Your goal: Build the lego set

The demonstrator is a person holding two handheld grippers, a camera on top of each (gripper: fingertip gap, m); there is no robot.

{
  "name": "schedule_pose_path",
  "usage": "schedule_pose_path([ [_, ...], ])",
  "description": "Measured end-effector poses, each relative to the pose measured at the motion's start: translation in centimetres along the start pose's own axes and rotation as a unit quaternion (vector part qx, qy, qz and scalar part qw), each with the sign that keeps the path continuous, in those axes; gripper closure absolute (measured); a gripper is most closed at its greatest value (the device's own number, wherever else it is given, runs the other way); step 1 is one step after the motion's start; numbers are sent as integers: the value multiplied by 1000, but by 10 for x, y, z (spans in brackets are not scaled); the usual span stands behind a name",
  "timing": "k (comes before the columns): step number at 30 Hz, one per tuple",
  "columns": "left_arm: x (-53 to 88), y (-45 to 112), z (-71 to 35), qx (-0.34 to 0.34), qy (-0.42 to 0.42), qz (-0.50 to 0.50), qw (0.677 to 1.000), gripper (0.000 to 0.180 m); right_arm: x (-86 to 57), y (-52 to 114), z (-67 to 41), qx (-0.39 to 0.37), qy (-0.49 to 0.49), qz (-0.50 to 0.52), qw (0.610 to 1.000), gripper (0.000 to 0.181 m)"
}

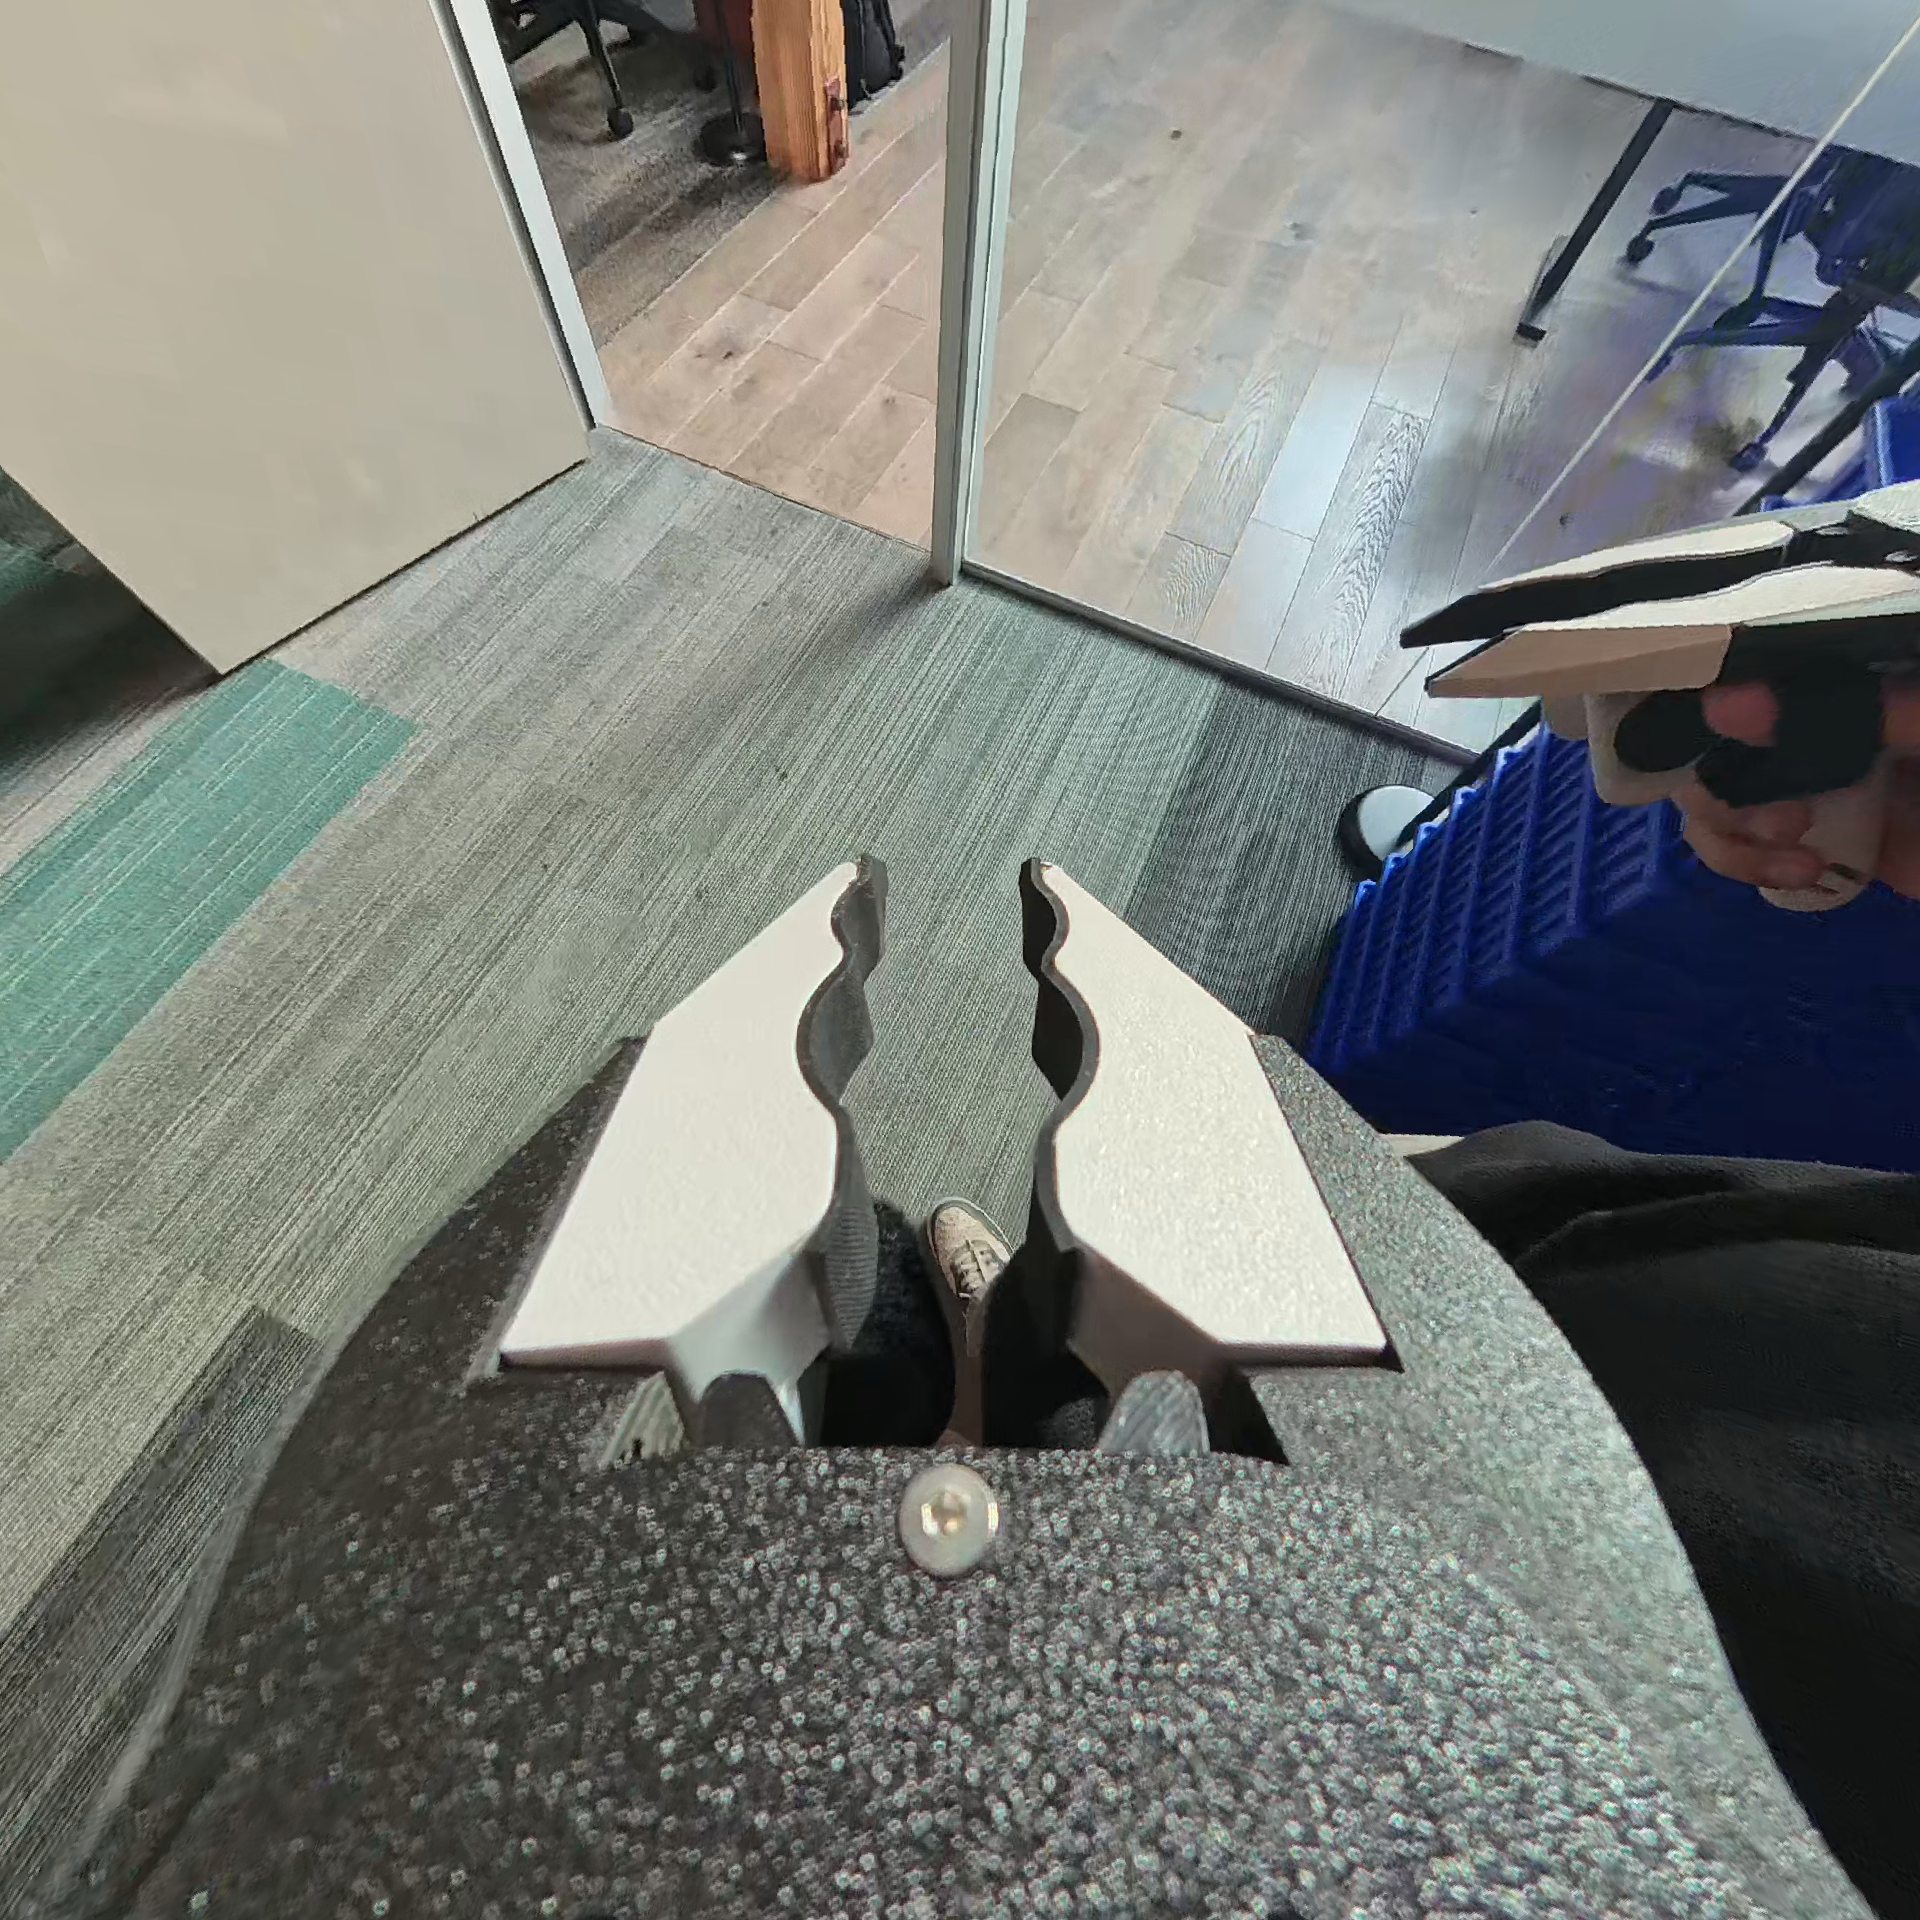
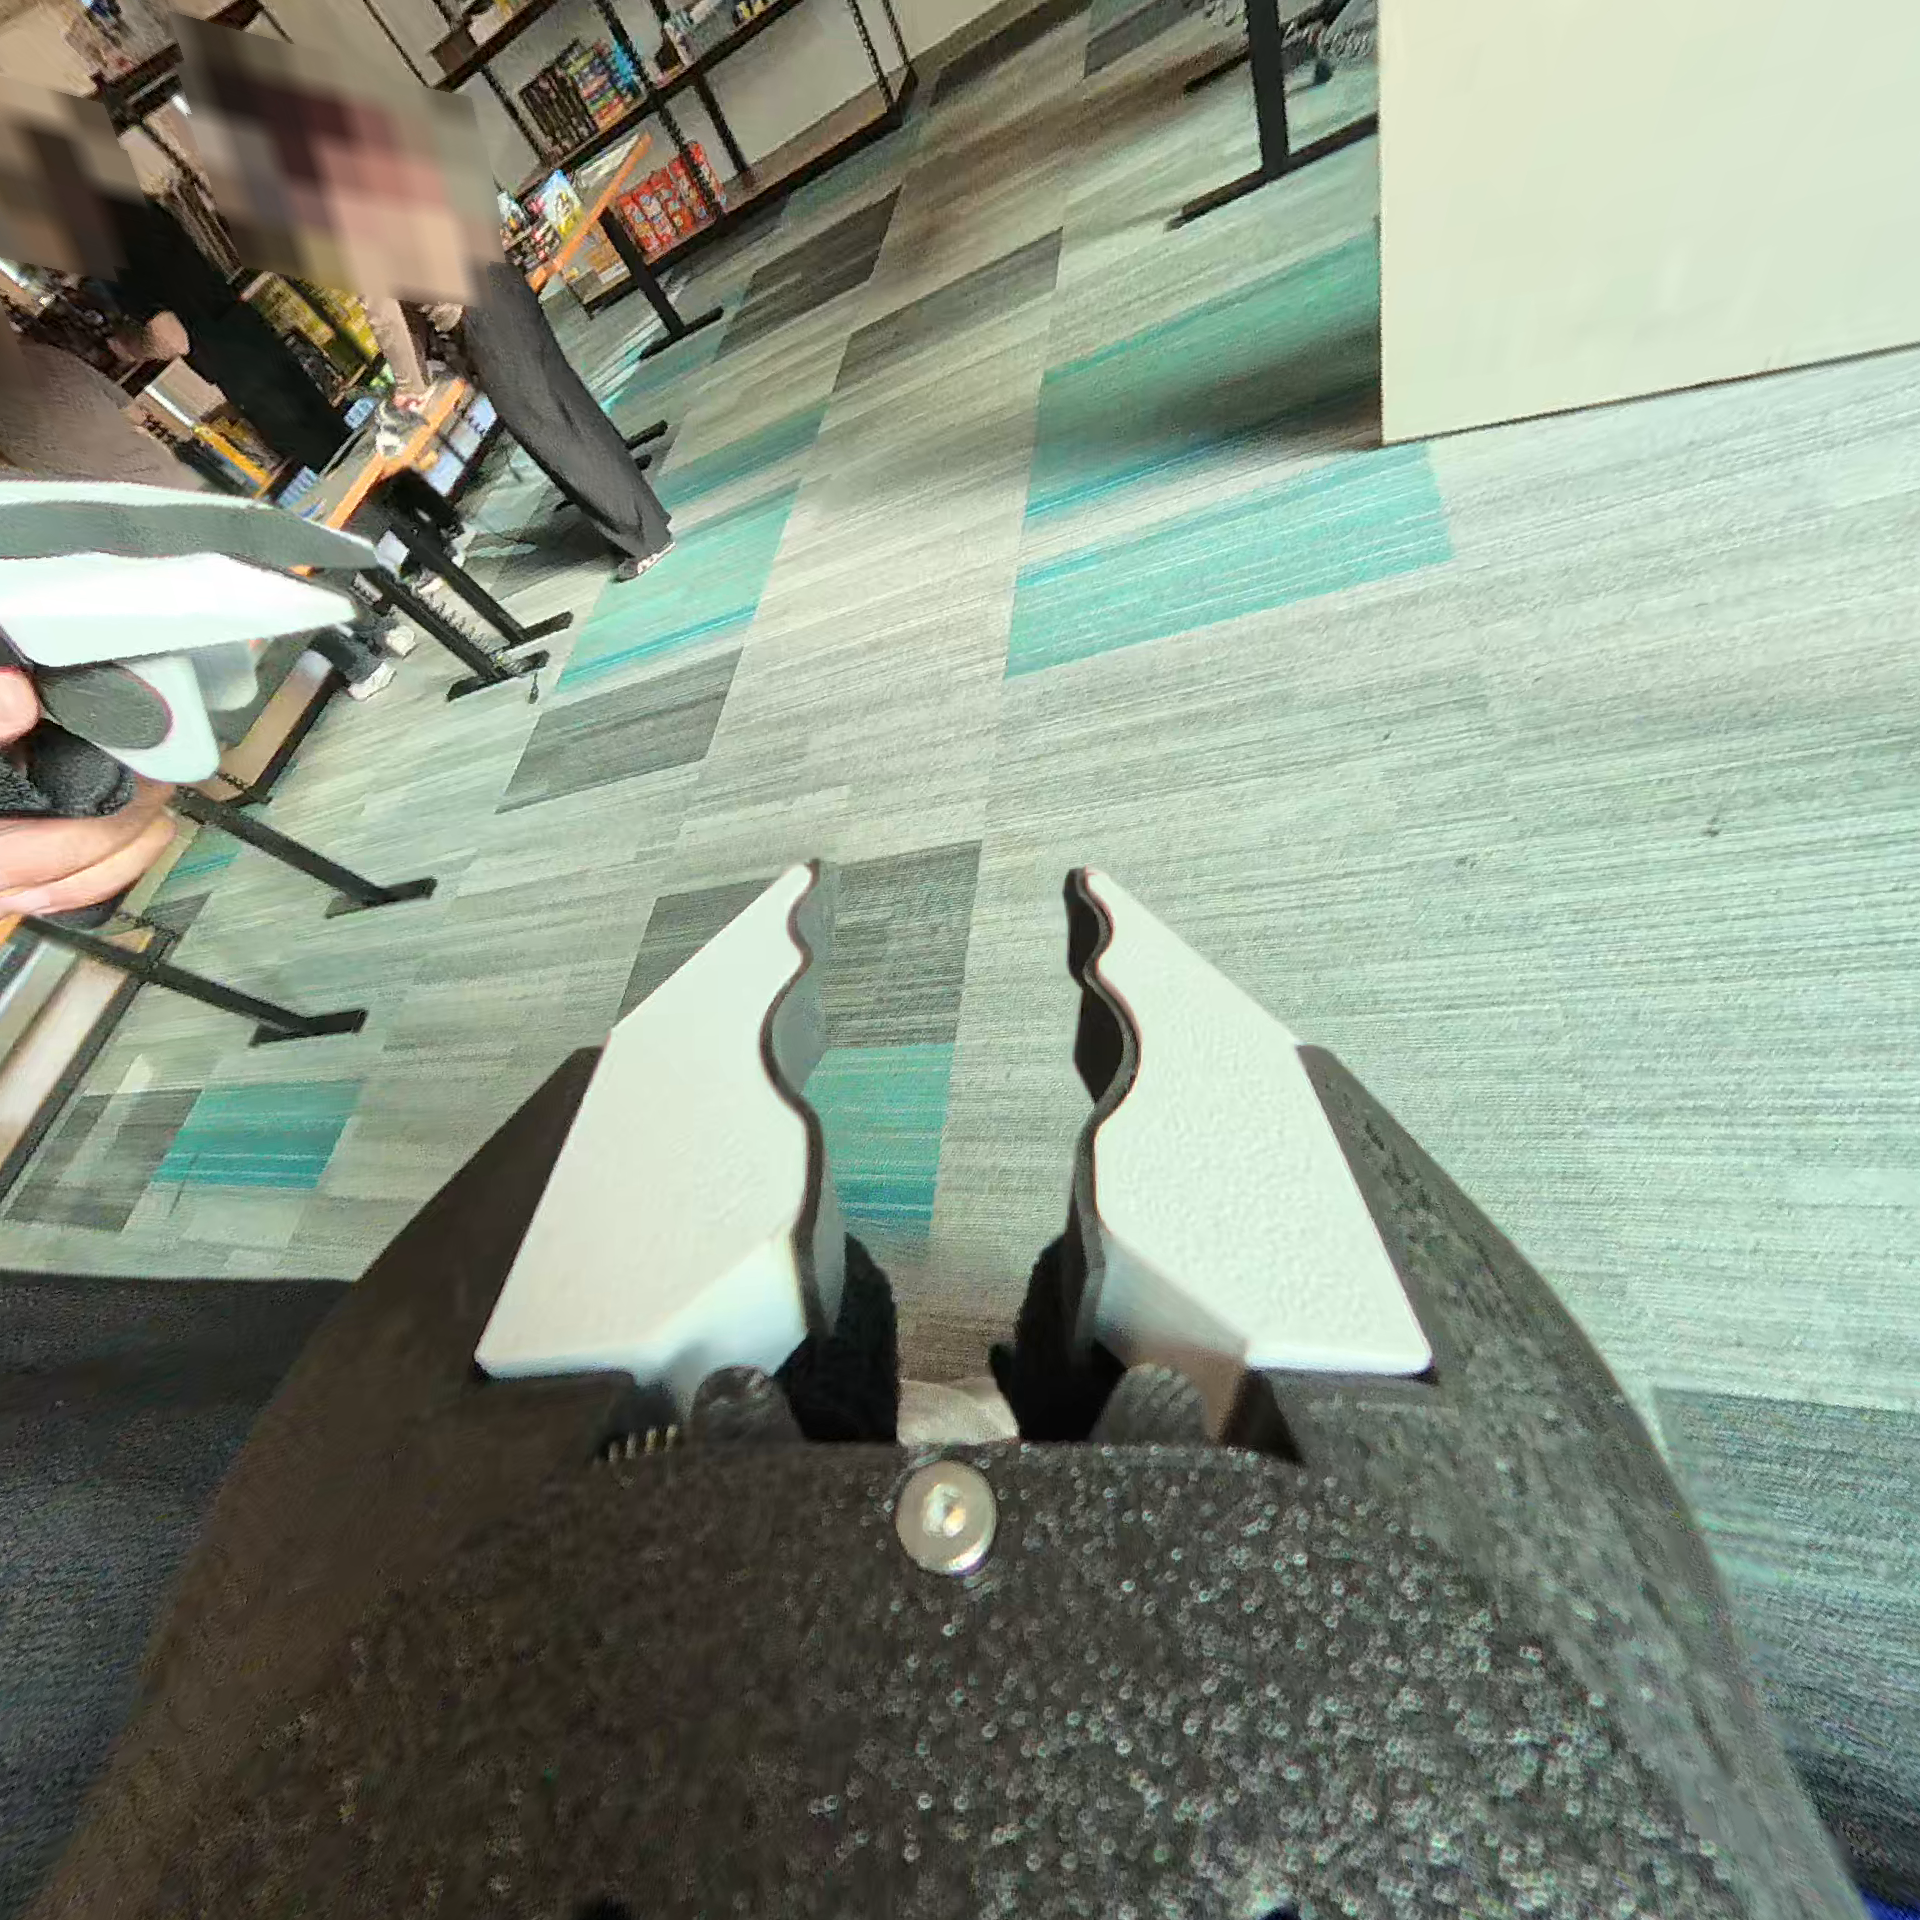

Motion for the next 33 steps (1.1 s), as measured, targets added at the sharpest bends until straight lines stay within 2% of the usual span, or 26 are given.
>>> schedule_pose_path([
  [2,39,49,-33,-6,0,15,1000,155,-39,44,-48,-21,-16,12,1000,136],
  [5,98,121,-71,4,14,24,1000,156,-97,107,-106,-4,-35,34,999,135],
  [8,157,197,-100,2,19,35,999,156,-148,166,-163,-36,-49,45,997,136],
  [21,419,574,-243,7,32,113,993,156,-410,431,-335,-63,-7,159,985,133],
  [25,472,682,-298,20,49,141,989,156,-482,484,-385,-36,-30,192,980,133],
  [33,499,932,-383,-6,80,208,975,156,-675,572,-459,-82,5,245,966,134],
])
Point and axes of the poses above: each gripper's, where its closed fingertips meet, y out along the fingers, z out of its underside, x = y × z across the jaws, the point moved 3 cm from there along -y, back along the fingers, and after that the axes turned 12 degrees about -x, right-handed, at the moved point
